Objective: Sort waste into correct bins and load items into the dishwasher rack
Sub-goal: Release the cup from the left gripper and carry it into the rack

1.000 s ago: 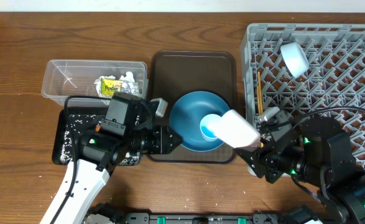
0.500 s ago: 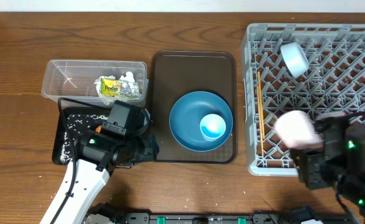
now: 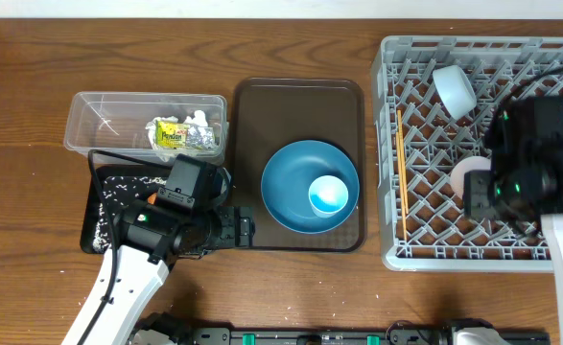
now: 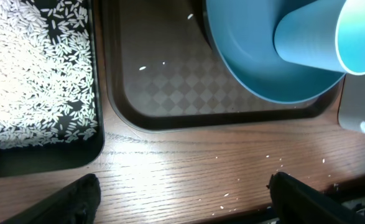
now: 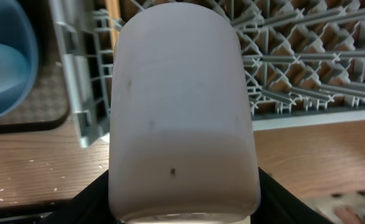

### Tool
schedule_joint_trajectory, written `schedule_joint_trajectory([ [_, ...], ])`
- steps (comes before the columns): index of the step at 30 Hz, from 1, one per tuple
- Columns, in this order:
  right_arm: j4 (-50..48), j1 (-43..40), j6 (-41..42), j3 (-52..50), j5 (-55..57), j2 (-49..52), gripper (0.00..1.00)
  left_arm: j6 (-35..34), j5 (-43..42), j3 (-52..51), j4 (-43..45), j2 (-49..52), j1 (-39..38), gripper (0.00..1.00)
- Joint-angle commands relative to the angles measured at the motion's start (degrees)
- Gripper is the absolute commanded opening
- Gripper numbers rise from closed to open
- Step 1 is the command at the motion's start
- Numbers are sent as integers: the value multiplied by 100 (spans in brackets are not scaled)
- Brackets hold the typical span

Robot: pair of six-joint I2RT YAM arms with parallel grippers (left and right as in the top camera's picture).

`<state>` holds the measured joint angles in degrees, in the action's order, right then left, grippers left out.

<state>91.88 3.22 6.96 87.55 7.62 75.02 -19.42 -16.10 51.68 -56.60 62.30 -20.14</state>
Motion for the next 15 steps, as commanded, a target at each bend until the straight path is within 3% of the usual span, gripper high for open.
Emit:
schedule_joint_trajectory([
  [1,-15,-103,-61,52,101,372,45,33,74,0,-15,-24,13,91],
  [15,-754,-431,-63,50,164,1169,43,33,74,0,-15,-24,13,96],
])
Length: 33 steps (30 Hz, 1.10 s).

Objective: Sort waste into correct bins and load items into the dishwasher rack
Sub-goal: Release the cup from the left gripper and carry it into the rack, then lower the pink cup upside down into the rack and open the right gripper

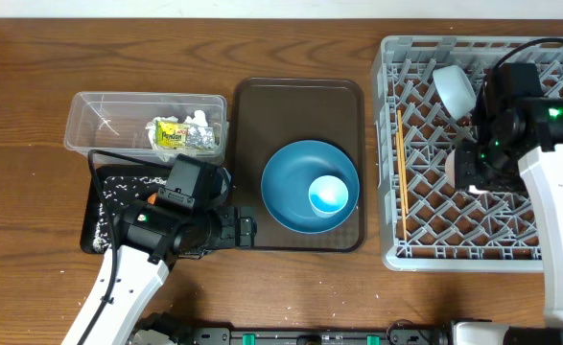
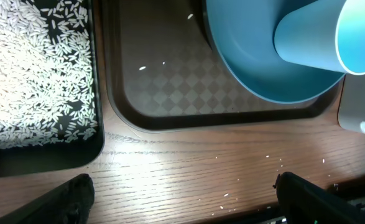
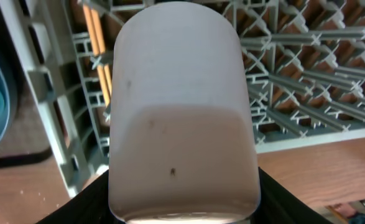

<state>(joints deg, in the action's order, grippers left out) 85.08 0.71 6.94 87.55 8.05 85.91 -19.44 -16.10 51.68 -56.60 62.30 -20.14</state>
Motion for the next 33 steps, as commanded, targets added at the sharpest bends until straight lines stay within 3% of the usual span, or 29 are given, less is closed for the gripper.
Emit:
schedule_joint_trajectory([
  [1,-94,-234,-61,50,120,111,43,35,74,0,-13,-24,15,96],
  [13,-505,-787,-81,-361,46,240,42,35,74,0,-15,-24,15,98],
  [33,-1141,-802,-103,-1165,-278,240,41,35,74,0,-13,-24,15,98],
])
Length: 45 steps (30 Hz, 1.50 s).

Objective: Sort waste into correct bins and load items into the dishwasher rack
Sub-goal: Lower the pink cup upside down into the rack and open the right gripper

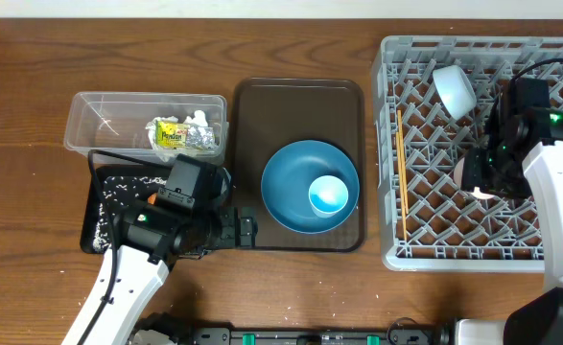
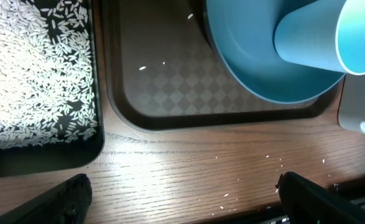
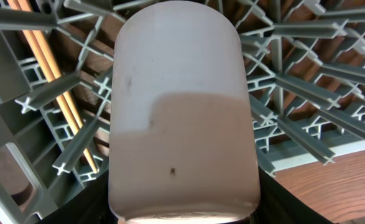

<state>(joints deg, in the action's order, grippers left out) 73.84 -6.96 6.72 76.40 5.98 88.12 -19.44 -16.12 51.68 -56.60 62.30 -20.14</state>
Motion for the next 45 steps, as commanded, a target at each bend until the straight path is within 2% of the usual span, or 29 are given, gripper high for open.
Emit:
schedule_joint_trajectory([
  [1,-20,-35,-81,-57,-109,20,41,35,76,0,-13,-24,15,98],
  [3,-17,-35,-83,-57,-149,20,42,35,76,0,-15,-24,15,98],
  [7,-17,-35,-81,-57,-149,20,57,35,76,0,-15,-24,15,98],
  [15,26,-37,-81,-57,-151,20,59,35,76,0,-15,-24,13,98],
  [17,26,-37,-81,-57,-151,20,62,35,76,0,-15,-24,13,98],
  [23,26,-37,-81,-57,-149,20,79,35,76,0,-15,-24,13,98],
  [30,26,-37,-81,-57,-151,20,83,35,76,0,-15,-24,15,98],
  [34,-2,-35,-76,-57,-151,20,99,35,76,0,-13,-24,15,98],
  [45,-101,-35,-79,-57,-151,20,99,35,76,0,-15,-24,15,98],
])
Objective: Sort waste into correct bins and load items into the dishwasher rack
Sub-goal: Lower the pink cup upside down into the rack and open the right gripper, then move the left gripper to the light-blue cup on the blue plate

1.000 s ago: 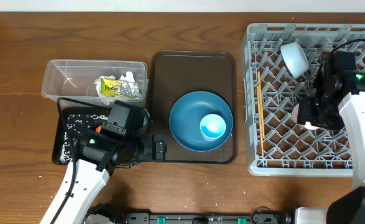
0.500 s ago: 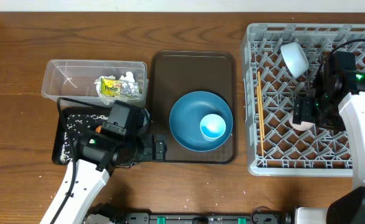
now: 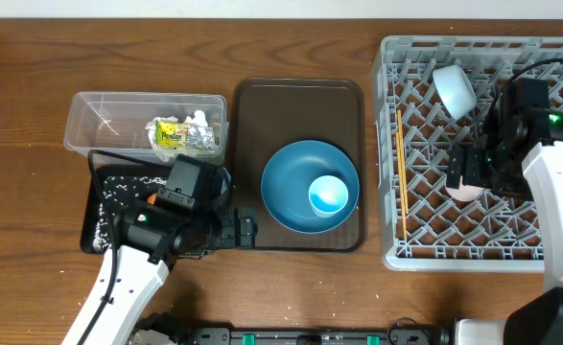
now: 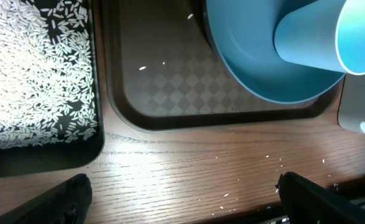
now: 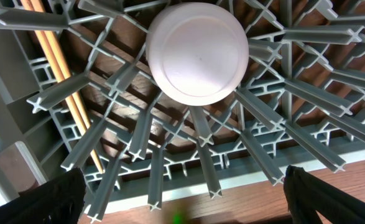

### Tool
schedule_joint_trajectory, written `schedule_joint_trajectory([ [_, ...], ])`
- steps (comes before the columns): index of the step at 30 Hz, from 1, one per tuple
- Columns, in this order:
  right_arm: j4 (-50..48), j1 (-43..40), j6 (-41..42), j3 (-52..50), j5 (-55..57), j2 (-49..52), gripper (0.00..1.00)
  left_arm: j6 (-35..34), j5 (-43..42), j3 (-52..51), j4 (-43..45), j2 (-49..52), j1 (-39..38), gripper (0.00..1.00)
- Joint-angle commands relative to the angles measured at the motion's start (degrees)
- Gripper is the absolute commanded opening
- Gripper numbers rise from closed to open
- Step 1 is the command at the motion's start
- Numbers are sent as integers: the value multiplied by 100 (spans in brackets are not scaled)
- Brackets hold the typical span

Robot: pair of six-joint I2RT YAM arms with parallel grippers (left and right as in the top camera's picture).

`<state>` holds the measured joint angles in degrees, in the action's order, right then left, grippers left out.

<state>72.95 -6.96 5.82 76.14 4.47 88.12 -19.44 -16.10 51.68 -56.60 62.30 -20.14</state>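
Observation:
A white cup (image 5: 198,53) stands bottom-up among the tines of the grey dishwasher rack (image 3: 425,254); in the overhead view the cup (image 3: 466,192) shows just below my right gripper (image 3: 470,167). That right gripper (image 5: 182,205) is open above the cup, not touching it. A blue bowl (image 3: 295,177) with a blue cup (image 3: 327,195) in it sits on the brown tray (image 3: 300,101). My left gripper (image 4: 182,199) hovers open and empty over the table in front of the tray, by the blue bowl (image 4: 263,68).
A white bowl (image 3: 454,88) and orange chopsticks (image 3: 402,172) lie in the rack. A clear bin (image 3: 108,120) holds wrappers at the left. A black bin (image 4: 39,74) with rice grains sits under my left arm.
My right gripper has opened and let go of the white cup, which now stands bottom-up in the rack. The left arm has not moved.
My right gripper held the white cup at the rack's front edge, then over the rack's middle, then low among the tines. Now the cup rests in the rack and the gripper is open. My left gripper stayed open by the tray throughout.

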Motion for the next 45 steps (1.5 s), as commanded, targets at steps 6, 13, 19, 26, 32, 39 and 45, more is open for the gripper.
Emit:
schedule_joint_trajectory([
  [6,-13,-37,11,-31,0,20,99,35,74,0,-15,-24,15,98],
  [13,-13,-35,11,-31,0,20,99,35,74,0,-13,-24,15,98],
  [19,-13,-35,11,-31,0,20,99,37,74,11,13,-24,15,98],
  [26,-13,-35,11,-31,0,20,99,35,74,17,114,-20,13,98],
  [32,-13,-35,11,-31,0,20,99,35,74,17,116,-20,13,98],
  [39,-13,-35,11,-31,0,20,99,9,48,17,404,-20,13,98],
  [45,-13,-37,11,-31,0,20,99,-225,-85,17,658,-20,13,98],
])
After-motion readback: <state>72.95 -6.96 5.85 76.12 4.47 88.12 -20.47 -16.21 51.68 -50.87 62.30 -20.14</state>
